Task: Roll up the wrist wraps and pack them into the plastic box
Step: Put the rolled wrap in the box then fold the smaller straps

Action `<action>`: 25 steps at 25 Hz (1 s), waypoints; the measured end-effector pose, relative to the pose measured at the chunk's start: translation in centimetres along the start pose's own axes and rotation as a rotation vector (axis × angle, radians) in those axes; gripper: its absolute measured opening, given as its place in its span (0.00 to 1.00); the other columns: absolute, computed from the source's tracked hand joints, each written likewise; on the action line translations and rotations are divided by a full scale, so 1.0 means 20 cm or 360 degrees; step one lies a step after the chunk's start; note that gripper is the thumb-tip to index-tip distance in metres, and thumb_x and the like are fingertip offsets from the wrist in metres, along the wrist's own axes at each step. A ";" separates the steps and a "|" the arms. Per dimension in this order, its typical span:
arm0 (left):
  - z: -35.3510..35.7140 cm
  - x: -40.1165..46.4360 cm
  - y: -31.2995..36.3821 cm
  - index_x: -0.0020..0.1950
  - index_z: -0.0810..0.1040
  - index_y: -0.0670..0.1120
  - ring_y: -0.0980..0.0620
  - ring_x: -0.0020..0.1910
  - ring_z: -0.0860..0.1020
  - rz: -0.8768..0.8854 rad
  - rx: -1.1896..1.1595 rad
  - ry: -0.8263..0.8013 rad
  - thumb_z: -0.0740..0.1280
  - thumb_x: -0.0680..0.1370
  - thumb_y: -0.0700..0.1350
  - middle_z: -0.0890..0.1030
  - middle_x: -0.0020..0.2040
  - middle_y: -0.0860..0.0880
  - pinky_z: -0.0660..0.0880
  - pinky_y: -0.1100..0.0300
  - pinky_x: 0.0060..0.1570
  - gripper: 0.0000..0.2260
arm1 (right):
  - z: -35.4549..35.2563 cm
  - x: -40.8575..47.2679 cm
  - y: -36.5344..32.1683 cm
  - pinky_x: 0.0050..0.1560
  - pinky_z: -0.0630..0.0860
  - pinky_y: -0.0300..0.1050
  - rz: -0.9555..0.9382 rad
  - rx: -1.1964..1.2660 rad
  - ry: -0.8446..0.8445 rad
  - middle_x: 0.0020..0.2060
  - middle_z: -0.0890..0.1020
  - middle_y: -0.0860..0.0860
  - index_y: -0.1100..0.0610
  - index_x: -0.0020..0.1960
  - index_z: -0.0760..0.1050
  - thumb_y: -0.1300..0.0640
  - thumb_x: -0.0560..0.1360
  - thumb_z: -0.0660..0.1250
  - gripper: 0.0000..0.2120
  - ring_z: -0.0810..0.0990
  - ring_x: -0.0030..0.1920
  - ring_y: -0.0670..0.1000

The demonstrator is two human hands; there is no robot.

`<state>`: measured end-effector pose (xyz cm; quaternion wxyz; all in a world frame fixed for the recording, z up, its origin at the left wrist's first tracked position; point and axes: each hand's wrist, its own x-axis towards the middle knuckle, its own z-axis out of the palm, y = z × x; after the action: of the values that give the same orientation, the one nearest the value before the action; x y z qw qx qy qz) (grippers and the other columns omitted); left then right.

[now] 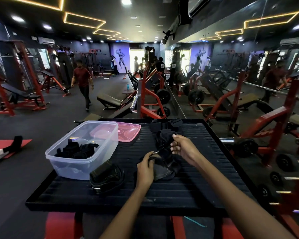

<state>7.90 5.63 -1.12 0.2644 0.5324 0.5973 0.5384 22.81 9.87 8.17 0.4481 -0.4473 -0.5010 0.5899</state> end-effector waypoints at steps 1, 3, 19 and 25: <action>0.00 0.00 0.00 0.60 0.77 0.46 0.53 0.50 0.78 -0.0014 -0.0004 0.0035 0.60 0.78 0.33 0.81 0.50 0.49 0.69 0.70 0.46 0.14 | -0.01 -0.01 0.02 0.31 0.71 0.39 -0.0009 0.0041 0.0002 0.31 0.74 0.51 0.55 0.44 0.70 0.56 0.81 0.57 0.08 0.74 0.27 0.45; 0.00 0.00 0.00 0.58 0.78 0.46 0.53 0.48 0.79 -0.0027 0.0003 0.0072 0.60 0.78 0.34 0.82 0.48 0.49 0.69 0.69 0.44 0.14 | -0.02 -0.03 0.05 0.33 0.71 0.40 -0.0087 0.0156 0.0083 0.32 0.75 0.51 0.55 0.41 0.70 0.56 0.81 0.57 0.10 0.74 0.30 0.46; 0.00 0.02 -0.02 0.57 0.77 0.45 0.52 0.47 0.75 -0.0344 -0.0276 0.0143 0.63 0.78 0.42 0.79 0.48 0.49 0.70 0.61 0.48 0.09 | -0.07 -0.04 0.28 0.29 0.77 0.35 0.0264 -0.0488 -0.0151 0.35 0.78 0.54 0.65 0.50 0.76 0.71 0.77 0.59 0.09 0.79 0.29 0.44; -0.02 -0.01 -0.02 0.61 0.75 0.50 0.52 0.51 0.77 -0.0208 -0.0117 -0.0001 0.63 0.79 0.45 0.79 0.50 0.51 0.71 0.60 0.53 0.11 | -0.01 0.01 0.32 0.35 0.69 0.40 0.0137 -0.1362 0.0116 0.34 0.77 0.51 0.54 0.32 0.70 0.60 0.69 0.73 0.13 0.74 0.36 0.49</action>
<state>7.50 5.46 -1.46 0.3187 0.4824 0.6105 0.5414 22.36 9.46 1.80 0.2146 -0.6337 -0.6654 0.3309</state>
